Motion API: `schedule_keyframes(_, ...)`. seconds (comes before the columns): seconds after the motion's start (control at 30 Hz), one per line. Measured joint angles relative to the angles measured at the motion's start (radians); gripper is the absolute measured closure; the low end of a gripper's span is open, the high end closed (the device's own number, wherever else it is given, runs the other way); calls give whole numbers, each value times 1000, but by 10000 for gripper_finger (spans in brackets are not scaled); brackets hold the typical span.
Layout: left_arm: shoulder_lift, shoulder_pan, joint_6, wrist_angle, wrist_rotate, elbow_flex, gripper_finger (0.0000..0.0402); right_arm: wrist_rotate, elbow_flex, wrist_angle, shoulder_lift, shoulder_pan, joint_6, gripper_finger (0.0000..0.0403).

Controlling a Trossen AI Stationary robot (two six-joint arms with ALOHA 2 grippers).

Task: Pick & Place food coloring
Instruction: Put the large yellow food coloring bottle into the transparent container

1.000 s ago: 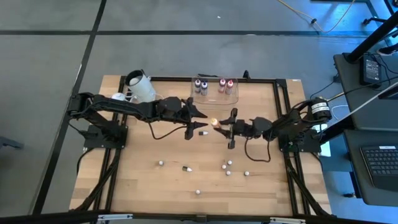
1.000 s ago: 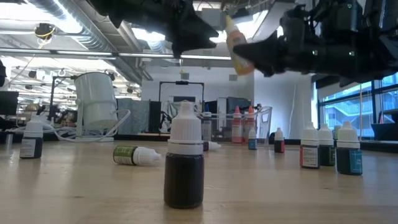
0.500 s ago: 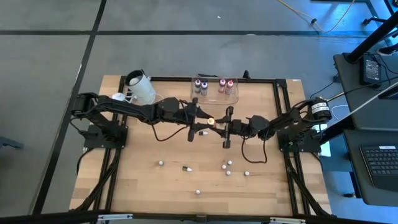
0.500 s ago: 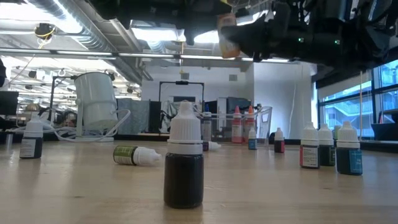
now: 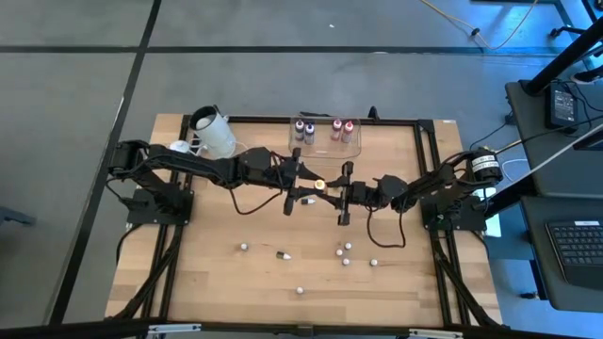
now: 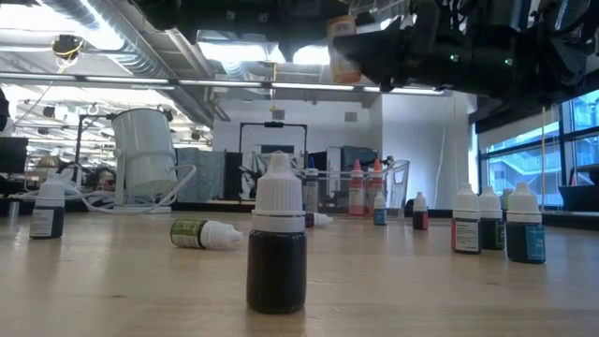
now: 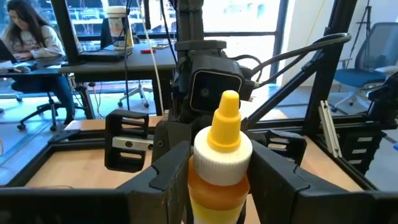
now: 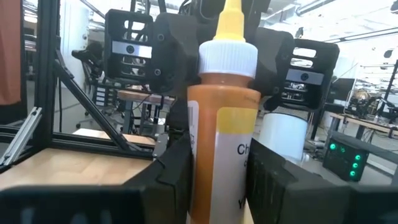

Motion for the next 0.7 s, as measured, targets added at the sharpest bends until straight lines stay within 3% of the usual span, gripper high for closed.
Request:
schedule_keyframes(0.17,0,0,-2,-19,1,-1,261,-15,0,-29,0,0,2,256)
schedule_keyframes(0.33,1,-2,-9,-31,0,-1,265,-32,0,-81,0,-2,30,172)
schedule_keyframes(0.5,1,7,-22,-56,-47,-1,274,93,0,-183,-31,-3,32,104)
schedule_keyframes(0.7,0,7,-25,-59,-149,-1,275,192,0,-398,-188,-3,24,80)
